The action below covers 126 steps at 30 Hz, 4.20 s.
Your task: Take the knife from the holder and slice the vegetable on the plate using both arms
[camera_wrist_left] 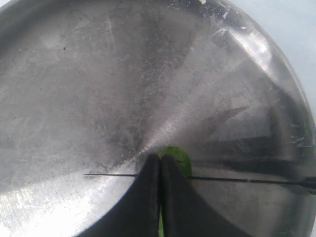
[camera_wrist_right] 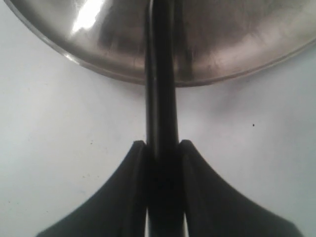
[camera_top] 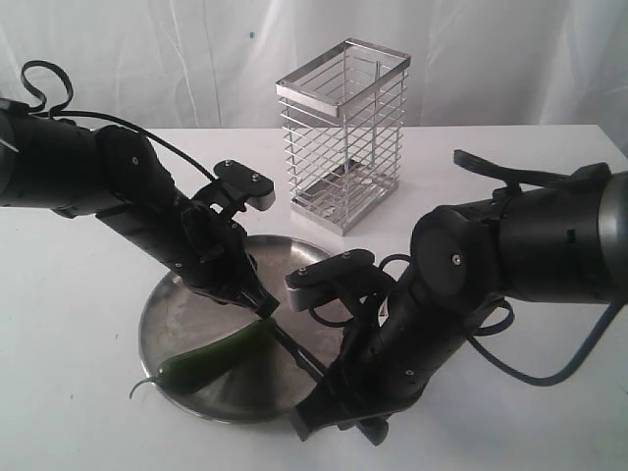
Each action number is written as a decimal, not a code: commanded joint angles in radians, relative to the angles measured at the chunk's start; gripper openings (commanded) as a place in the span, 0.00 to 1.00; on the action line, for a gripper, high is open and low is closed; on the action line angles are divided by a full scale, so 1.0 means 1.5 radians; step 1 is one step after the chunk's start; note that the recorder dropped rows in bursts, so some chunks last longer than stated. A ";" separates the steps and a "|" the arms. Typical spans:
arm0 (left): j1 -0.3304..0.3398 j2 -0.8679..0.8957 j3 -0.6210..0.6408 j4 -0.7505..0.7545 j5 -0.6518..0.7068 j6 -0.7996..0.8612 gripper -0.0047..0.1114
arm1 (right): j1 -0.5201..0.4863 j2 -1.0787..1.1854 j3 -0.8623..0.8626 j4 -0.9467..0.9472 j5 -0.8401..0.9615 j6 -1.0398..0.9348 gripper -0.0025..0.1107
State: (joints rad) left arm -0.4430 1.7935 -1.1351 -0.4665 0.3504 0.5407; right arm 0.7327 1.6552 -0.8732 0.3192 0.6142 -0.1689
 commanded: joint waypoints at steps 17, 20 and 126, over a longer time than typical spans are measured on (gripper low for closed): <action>0.001 -0.002 0.004 -0.002 -0.007 -0.017 0.04 | 0.002 0.000 -0.003 -0.032 -0.006 0.030 0.02; 0.001 -0.002 0.004 -0.017 -0.021 -0.021 0.04 | 0.002 0.000 -0.003 -0.032 -0.004 0.030 0.02; 0.001 0.034 0.004 0.073 0.084 -0.032 0.39 | 0.002 0.006 -0.003 0.001 0.160 0.147 0.02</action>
State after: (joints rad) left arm -0.4368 1.8234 -1.1360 -0.3464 0.4657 0.5014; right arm 0.7374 1.6643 -0.8732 0.3218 0.8214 0.0516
